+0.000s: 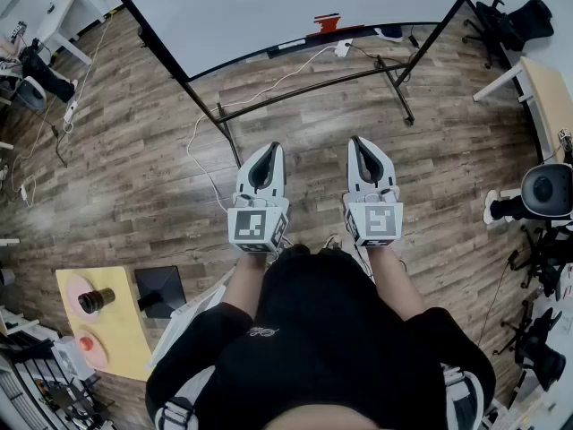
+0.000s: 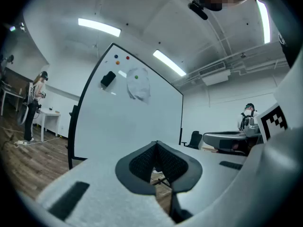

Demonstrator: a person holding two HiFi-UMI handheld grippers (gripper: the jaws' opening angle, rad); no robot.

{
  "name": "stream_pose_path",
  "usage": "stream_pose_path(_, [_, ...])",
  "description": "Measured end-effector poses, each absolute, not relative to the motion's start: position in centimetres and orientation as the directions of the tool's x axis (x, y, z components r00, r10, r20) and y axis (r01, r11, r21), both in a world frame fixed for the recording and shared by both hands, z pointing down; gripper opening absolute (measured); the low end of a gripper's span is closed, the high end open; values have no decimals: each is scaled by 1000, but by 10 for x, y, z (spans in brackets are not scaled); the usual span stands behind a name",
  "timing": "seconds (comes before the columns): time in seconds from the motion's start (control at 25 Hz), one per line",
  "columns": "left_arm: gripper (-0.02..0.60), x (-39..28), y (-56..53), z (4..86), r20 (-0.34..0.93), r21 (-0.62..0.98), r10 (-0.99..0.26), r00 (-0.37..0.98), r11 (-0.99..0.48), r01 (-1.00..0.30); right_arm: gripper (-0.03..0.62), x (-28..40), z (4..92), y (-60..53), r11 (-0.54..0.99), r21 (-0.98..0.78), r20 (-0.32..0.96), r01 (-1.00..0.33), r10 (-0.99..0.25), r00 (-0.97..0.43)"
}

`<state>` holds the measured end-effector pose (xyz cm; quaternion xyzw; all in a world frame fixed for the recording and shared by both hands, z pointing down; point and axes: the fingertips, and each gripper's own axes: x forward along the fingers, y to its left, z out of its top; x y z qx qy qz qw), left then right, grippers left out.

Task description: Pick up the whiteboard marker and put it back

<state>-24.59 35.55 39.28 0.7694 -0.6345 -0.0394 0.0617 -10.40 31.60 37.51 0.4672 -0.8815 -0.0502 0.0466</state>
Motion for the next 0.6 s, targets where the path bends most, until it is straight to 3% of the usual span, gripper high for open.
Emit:
stream_pose_path(0.32, [6, -273, 335, 409, 26, 186, -976, 218, -210, -960, 3, -102, 388, 306, 491, 155, 64, -857, -871, -487])
stream_pose_path(0.6, [8, -261, 300, 433, 77, 211, -965, 253, -232, -950, 5, -106, 408, 276, 537, 166, 106, -827, -843, -527])
